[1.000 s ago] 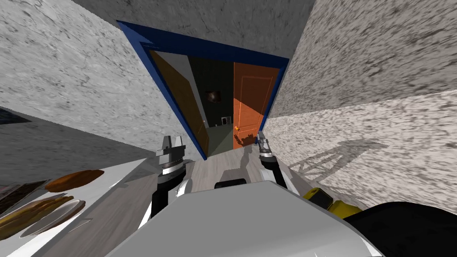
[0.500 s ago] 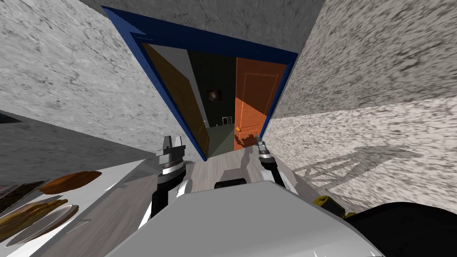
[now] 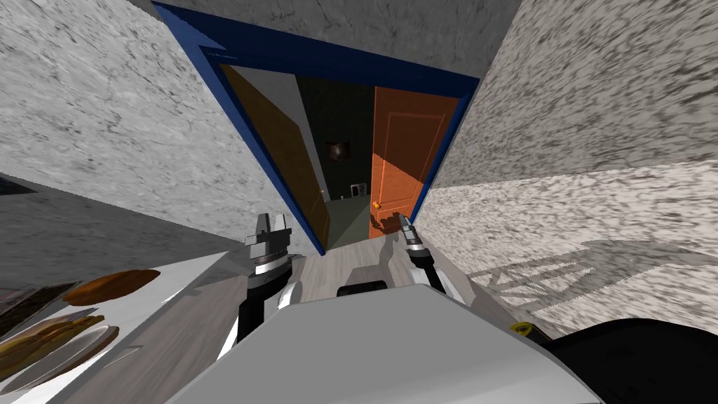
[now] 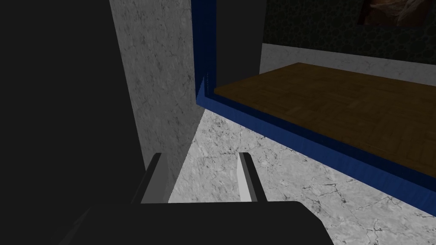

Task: Push the door open

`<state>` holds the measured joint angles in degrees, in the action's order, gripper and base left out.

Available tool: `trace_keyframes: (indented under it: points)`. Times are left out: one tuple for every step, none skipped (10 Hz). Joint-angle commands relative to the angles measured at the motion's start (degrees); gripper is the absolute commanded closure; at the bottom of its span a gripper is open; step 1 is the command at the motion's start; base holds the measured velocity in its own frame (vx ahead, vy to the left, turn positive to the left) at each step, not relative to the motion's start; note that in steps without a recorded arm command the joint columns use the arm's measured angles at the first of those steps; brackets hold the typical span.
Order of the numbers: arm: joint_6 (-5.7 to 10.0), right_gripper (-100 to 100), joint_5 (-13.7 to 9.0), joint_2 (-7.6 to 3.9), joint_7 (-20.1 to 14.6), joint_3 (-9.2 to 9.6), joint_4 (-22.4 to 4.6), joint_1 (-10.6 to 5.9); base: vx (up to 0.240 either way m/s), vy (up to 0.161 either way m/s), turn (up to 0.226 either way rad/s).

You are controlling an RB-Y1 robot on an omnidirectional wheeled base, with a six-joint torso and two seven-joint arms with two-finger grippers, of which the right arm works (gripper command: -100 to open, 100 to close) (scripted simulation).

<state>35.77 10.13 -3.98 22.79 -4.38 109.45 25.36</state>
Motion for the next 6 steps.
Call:
trace_keyframes:
  points:
    - [0.74, -100, 0.7, -0.38, 1.7, -0.74, -2.5, -0.62, 0.11, -0.019, 0.044]
    - [1.2, -100, 1.2, -0.55, 2.7, -1.14, -3.9, -0.95, 0.104, -0.015, 0.034]
    - [1.67, -100, 1.6, -0.71, 3.7, -1.55, -5.5, -1.29, 0.091, -0.023, 0.043]
    - [2.16, -100, 2.1, -0.86, 4.8, -1.98, -6.9, -1.65, 0.081, -0.015, 0.058]
    - [2.65, -100, 2.6, -1.01, 5.8, -2.4, -8.6, -2.0, 0.082, -0.016, 0.04]
    - [3.13, -100, 3.1, -1.16, 6.9, -2.83, -10.2, -2.35, 0.094, -0.01, 0.046]
